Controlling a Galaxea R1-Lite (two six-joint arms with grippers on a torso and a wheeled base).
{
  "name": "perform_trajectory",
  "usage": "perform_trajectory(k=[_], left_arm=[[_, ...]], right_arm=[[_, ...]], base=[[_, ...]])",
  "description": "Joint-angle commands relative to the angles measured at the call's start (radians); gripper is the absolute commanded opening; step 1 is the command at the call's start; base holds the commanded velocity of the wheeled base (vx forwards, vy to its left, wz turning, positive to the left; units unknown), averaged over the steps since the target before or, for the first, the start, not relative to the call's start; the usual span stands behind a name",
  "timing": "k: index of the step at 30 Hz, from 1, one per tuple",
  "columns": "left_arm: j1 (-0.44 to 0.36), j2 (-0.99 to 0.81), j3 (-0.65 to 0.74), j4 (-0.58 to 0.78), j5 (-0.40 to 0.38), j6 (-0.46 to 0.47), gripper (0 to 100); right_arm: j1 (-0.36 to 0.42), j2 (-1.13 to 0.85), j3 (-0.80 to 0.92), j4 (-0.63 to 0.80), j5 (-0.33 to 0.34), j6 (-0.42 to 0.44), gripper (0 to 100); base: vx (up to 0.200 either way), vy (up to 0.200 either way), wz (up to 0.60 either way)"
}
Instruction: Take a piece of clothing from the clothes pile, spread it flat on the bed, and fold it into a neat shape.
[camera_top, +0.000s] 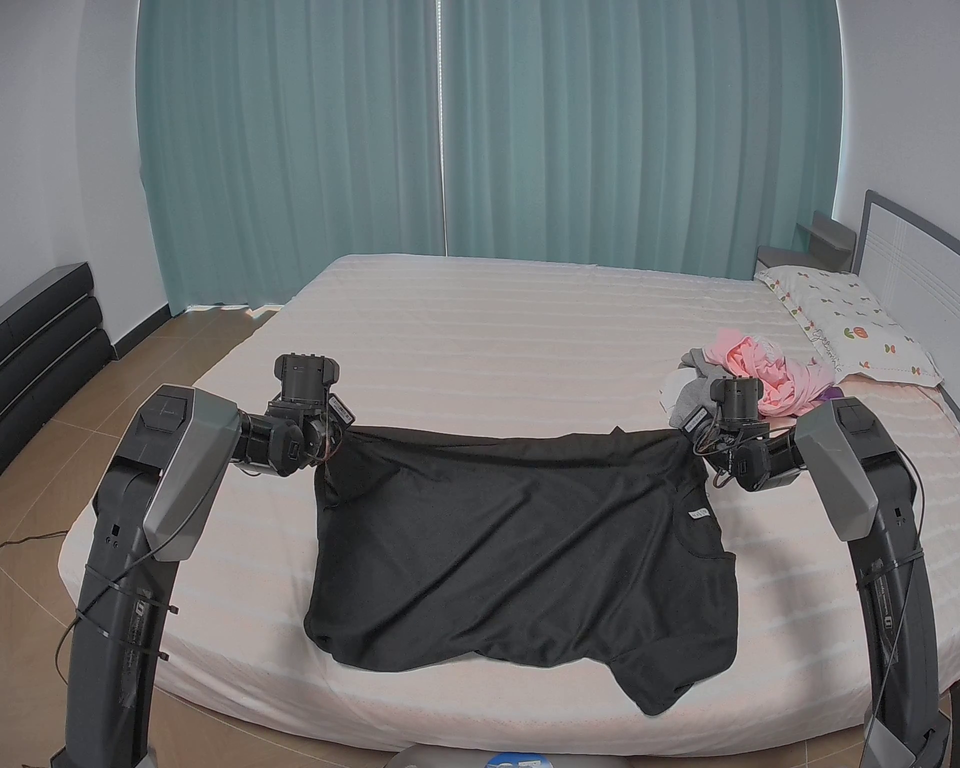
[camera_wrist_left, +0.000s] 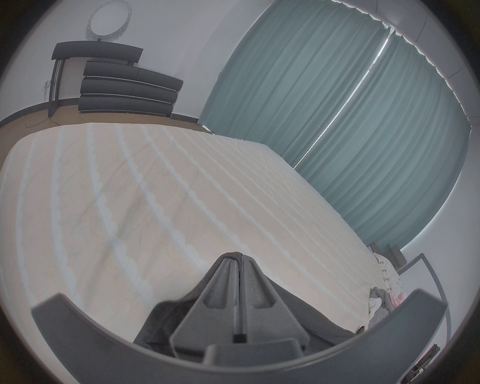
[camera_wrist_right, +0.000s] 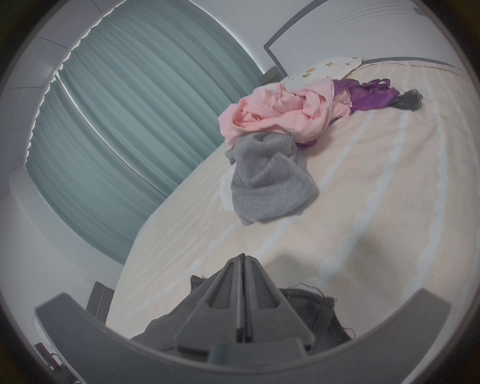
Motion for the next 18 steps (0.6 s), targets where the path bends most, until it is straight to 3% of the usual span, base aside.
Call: perform_trajectory(k=[1,2,3,4,9,18], left_arm=[[-0.004,0.031,-0.001,0.002,0.002,-0.001,0],[-0.004,0.031,-0.001,0.004,0.002,-0.001,0],[-0.004,0.031,-0.001,0.006,0.002,-0.001,0],[-0.005,0.031,0.001,0.007,0.003,-0.001,100],[-0.005,0.019,0.022,0.010,0.005,-0.003,100],[0.021,-0.320,0.410,0.001,-0.089,-0.020,100]], right_arm=[[0.011,0.019,0.031,-0.006,0.001,-0.002,0],[0.011,0.015,0.035,-0.006,0.002,-0.003,100],[0.011,0.013,0.039,-0.006,0.002,-0.005,100],[0.011,0.007,0.046,-0.006,0.004,-0.007,100],[0.006,-0.047,0.097,-0.008,0.013,0.001,100],[-0.009,-0.392,0.563,-0.184,0.155,0.004,100]], base=[[0.000,0.000,0.00],[0.000,0.000,0.00],[0.000,0.000,0.00],[0.000,0.000,0.00],[0.000,0.000,0.00],[0.000,0.000,0.00]])
